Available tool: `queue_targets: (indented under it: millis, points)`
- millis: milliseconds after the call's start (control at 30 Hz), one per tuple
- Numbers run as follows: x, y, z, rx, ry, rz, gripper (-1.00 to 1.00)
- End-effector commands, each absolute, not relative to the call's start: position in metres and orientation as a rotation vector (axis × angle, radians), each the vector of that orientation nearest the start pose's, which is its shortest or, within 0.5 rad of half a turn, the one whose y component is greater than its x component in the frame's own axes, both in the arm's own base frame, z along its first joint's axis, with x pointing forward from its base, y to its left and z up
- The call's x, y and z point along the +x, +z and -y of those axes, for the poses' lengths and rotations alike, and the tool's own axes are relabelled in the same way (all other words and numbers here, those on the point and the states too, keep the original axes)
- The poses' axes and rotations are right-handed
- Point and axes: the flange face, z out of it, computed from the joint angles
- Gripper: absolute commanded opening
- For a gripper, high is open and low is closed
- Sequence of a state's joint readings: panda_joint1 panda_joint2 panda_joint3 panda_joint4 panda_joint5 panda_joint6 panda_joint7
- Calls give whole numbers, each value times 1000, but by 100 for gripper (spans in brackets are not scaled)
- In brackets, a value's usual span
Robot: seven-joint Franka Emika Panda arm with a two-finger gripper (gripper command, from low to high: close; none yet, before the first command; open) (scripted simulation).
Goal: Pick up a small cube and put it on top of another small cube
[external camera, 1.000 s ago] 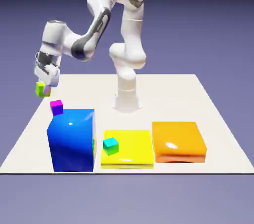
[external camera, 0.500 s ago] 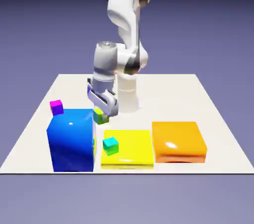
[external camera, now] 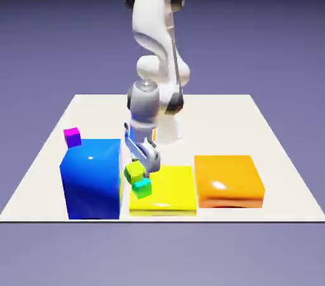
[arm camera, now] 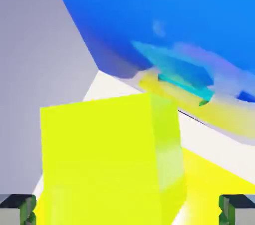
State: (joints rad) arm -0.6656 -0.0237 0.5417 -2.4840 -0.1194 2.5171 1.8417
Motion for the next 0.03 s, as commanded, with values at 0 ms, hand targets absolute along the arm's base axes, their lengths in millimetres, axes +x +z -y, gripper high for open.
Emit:
queue_targets:
  millis: [0]
  points:
    - [470,306,59,-1868,-154,-2540,100]
